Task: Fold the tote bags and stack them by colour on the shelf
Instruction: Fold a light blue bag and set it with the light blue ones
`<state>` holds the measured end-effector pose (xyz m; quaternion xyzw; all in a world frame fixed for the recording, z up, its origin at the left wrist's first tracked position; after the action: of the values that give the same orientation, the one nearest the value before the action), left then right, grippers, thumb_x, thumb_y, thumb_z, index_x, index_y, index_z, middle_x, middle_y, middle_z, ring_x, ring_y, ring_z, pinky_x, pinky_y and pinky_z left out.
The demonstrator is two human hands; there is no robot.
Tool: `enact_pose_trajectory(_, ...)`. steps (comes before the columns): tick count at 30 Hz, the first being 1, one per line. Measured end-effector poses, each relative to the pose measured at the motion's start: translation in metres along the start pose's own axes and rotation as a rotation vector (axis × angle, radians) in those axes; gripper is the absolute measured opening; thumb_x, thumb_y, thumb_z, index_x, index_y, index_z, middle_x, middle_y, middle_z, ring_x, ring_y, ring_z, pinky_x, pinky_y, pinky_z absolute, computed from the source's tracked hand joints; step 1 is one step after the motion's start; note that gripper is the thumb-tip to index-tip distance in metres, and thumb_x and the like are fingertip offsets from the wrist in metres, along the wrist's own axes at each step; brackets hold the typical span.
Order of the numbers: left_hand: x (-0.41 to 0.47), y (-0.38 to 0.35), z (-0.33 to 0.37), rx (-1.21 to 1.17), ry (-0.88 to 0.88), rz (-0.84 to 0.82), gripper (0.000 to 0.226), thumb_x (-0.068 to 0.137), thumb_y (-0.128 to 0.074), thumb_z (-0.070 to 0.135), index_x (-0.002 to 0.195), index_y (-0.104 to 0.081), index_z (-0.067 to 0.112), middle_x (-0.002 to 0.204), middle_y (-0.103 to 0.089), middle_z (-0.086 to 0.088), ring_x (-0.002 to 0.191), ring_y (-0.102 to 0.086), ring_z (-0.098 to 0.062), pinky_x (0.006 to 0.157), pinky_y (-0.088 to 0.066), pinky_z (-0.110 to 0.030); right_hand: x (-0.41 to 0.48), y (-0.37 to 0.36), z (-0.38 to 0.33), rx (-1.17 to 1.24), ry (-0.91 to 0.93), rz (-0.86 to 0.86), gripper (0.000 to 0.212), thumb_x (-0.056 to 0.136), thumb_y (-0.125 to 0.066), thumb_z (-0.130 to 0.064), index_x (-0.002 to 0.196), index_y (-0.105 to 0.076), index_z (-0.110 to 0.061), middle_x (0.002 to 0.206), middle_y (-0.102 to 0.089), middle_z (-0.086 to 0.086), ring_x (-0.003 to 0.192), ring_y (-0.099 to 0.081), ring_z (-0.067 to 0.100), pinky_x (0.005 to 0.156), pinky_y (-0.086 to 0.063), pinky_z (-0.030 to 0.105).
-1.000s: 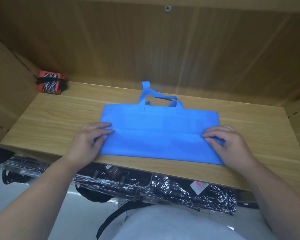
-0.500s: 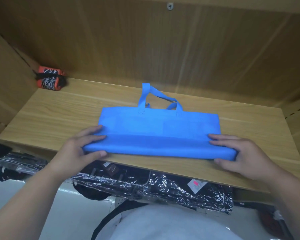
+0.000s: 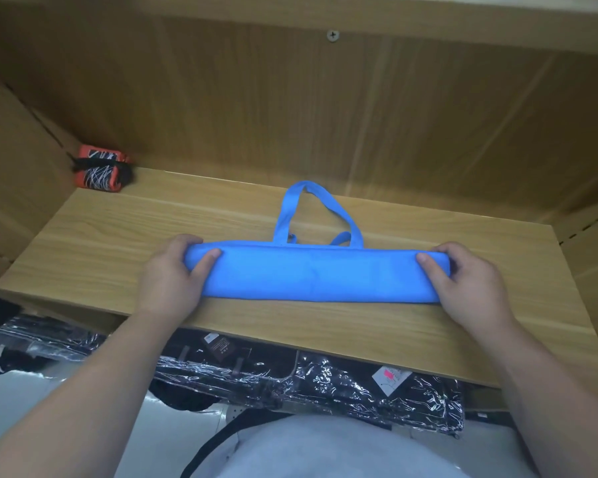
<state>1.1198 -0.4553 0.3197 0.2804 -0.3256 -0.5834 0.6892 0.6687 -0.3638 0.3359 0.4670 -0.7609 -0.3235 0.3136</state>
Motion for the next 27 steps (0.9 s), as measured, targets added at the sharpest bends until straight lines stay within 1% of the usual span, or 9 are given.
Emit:
enact_pose_trajectory(4,0.014,-0.006,0.006,0.122,-0.072,-0.047,0.034,0.091,-0.066,0.047,0.102,-0.067,0.015,0.109,-0.058,-0.005,0.101,-0.058,-0.030,0.089,-0.047,-0.041,0.002,-0.005,0.003,-0.154,0.041,0.057,0.032,0.090,-0.067,-0.047,0.094,-0.076,-0.016,0.086,-0.059,0.003,0.092,-0.055,0.035,0.082,-0.048,0.039)
enact_pose_trajectory(7,0.017,-0.018,0.020,0.204,-0.221,-0.134,0.057,0.086,-0.049,0.064,0.114,-0.067,0.017,0.116,-0.065,-0.003,0.104,-0.056,-0.033,0.093,-0.046,-0.044,0.007,-0.009,0.005,-0.178,0.034,0.055,0.021,0.087,-0.076,-0.035,0.092,-0.077,-0.015,0.083,-0.054,0.001,0.088,-0.055,0.035,0.080,-0.047,0.039)
enact_pose_trajectory(9,0.012,-0.027,0.027,0.230,-0.330,-0.183,0.063,0.084,-0.048,0.068,0.122,-0.067,0.021,0.121,-0.066,0.001,0.102,-0.054,-0.030,0.094,-0.044,-0.044,0.012,-0.010,0.004,-0.186,0.041,0.038,0.017,0.086,-0.077,-0.033,0.087,-0.075,-0.016,0.079,-0.053,0.002,0.081,-0.056,0.033,0.074,-0.047,0.037)
enact_pose_trajectory(16,0.019,-0.029,0.038,0.206,-0.390,-0.127,0.054,0.082,-0.053,0.065,0.100,-0.075,0.019,0.090,-0.064,0.000,0.083,-0.046,-0.024,0.079,-0.041,-0.037,0.025,-0.017,0.007,-0.202,0.023,-0.031,0.020,0.088,-0.072,-0.036,0.082,-0.071,-0.017,0.077,-0.053,-0.004,0.082,-0.054,0.032,0.071,-0.041,0.035)
enact_pose_trajectory(20,0.014,-0.031,0.041,0.242,-0.457,-0.138,0.046,0.083,-0.058,0.058,0.106,-0.076,0.023,0.096,-0.061,0.002,0.087,-0.052,-0.027,0.082,-0.043,-0.039,0.018,-0.013,0.002,-0.212,-0.033,-0.006,0.025,0.085,-0.075,-0.035,0.104,-0.067,-0.022,0.096,-0.063,0.003,0.094,-0.056,0.033,0.082,-0.048,0.042)
enact_pose_trajectory(22,0.013,-0.035,0.043,0.276,-0.488,-0.172,0.044,0.084,-0.058,0.056,0.108,-0.075,0.023,0.101,-0.063,0.003,0.091,-0.055,-0.028,0.083,-0.045,-0.042,0.015,-0.010,-0.022,-0.344,0.103,0.073,0.031,0.084,-0.076,-0.025,0.113,-0.069,-0.020,0.107,-0.063,0.008,0.101,-0.056,0.038,0.087,-0.047,0.049)
enact_pose_trajectory(24,0.010,-0.038,0.045,0.348,-0.499,-0.199,0.046,0.084,-0.056,0.054,0.110,-0.075,0.022,0.103,-0.064,0.002,0.094,-0.057,-0.030,0.083,-0.046,-0.045,0.006,-0.021,-0.063,-0.371,0.356,0.054,0.030,0.087,-0.067,-0.023,0.116,-0.070,-0.023,0.119,-0.064,0.007,0.111,-0.057,0.038,0.094,-0.041,0.049)
enact_pose_trajectory(26,0.007,-0.039,0.047,0.417,-0.503,-0.195,0.047,0.083,-0.052,0.052,0.110,-0.075,0.020,0.104,-0.066,0.001,0.098,-0.056,-0.030,0.082,-0.044,-0.044,-0.013,-0.058,-0.100,-0.375,0.620,-0.180,0.037,0.095,-0.051,-0.039,0.129,-0.064,-0.031,0.142,-0.057,0.000,0.133,-0.049,0.032,0.109,-0.030,0.048)
enact_pose_trajectory(27,0.006,-0.039,0.048,0.436,-0.514,-0.188,0.048,0.083,-0.051,0.050,0.110,-0.075,0.019,0.105,-0.067,0.001,0.099,-0.056,-0.029,0.082,-0.043,-0.043,-0.026,-0.082,-0.109,-0.401,0.703,-0.354,0.045,0.098,-0.042,-0.049,0.139,-0.055,-0.036,0.155,-0.046,-0.005,0.146,-0.037,0.027,0.116,-0.022,0.049)
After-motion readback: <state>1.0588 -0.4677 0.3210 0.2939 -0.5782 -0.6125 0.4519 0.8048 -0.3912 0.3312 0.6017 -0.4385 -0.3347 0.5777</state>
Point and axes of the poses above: each hand's wrist, its own x-axis towards the middle knuckle, its own y-axis out of the back of the hand, z = x × y, the point moved 9 cm from there along x, towards the middle knuckle
